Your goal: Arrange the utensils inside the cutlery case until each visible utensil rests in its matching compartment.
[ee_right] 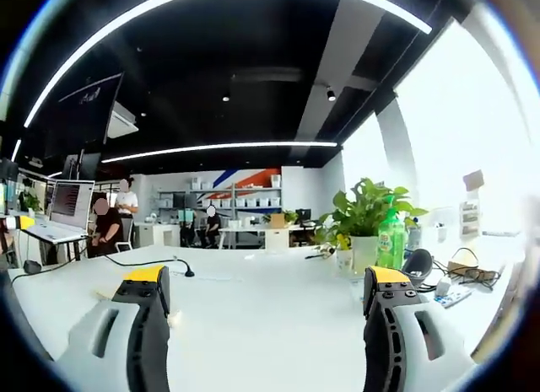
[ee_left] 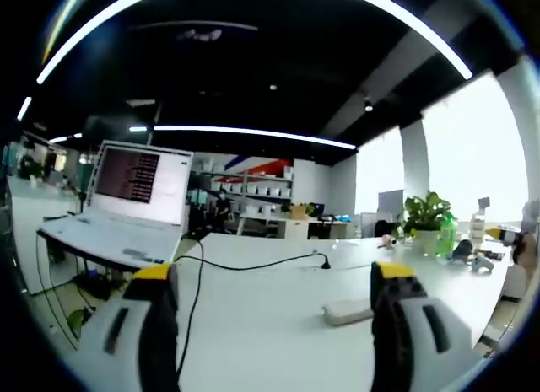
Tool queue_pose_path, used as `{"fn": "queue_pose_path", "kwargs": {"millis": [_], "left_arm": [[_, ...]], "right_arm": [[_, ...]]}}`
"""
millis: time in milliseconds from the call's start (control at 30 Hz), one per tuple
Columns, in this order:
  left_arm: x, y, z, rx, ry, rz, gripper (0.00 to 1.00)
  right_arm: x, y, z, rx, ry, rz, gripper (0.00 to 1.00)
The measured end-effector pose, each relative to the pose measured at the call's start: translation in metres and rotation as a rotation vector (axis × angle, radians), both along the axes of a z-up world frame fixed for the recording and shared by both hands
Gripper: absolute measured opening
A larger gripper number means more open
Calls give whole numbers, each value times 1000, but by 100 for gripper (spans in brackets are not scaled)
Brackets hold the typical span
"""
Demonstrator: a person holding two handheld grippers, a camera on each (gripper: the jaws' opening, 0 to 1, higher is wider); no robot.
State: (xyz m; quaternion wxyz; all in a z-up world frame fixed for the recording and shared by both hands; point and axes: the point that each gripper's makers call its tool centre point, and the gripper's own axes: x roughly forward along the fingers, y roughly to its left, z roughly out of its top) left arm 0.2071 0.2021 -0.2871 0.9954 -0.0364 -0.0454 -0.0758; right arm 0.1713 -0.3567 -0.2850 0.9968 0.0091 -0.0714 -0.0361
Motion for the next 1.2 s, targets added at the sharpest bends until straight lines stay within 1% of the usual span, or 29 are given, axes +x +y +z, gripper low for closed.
{"fn": "queue_pose_path", "kwargs": {"millis": [200, 233, 300, 333, 367, 400, 433, 467, 500, 533, 600, 667, 700, 767, 867, 933, 1067, 1200], "left_arm": [[-1, 3, 13, -12, -21, 24, 100], [-1, 4, 15, -2, -24, 31, 100], [-1, 3, 15, 39, -21, 22, 100], [-2, 1, 14, 65, -14, -3, 100], [-5, 2, 13, 56, -25, -18, 100], [-7, 5, 13, 30, -45, -20, 100], [-7, 11, 12, -10, -41, 8, 100], [-6, 11, 12, 2, -33, 7, 100], [-6, 9, 10, 26, -26, -4, 100], [-6, 6, 10, 42, -29, -14, 100], [-6, 0, 6, 57, -20, -36, 100], [-6, -6, 0, 67, 3, -63, 100], [-6, -7, -2, 65, 10, -73, 100], [-4, -8, -8, 48, 17, -86, 100], [-3, -9, -15, 10, 39, -100, 100], [-2, -10, -16, 11, 49, -104, 100], [-3, -15, -14, 23, 37, -113, 100], [-3, -20, -13, 28, 32, -128, 99]], "right_arm": [[0, 2, -10, 10, 27, -4, 100], [0, 2, -10, 14, 28, -5, 100], [1, 2, -11, 19, 29, -6, 100], [2, 1, -11, 22, 29, -4, 100], [2, 2, -11, 26, 23, 2, 100], [2, 5, -6, 46, -11, 15, 100], [2, 7, -5, 62, -29, 23, 100], [3, 8, -6, 59, -27, 28, 100], [4, 10, -7, 54, -22, 35, 100], [4, 13, -9, 42, -5, 42, 100], [6, 15, -14, -2, 27, 61, 100], [6, 11, -13, -8, 11, 46, 100], [5, 10, -14, -12, 8, 47, 100], [7, 9, -15, -10, 21, 50, 100], [8, 10, -15, 1, 29, 60, 100], [11, 16, -18, 9, 40, 85, 100], [17, 21, -28, 29, 81, 117, 100], [18, 23, -31, 32, 95, 132, 100]]}}
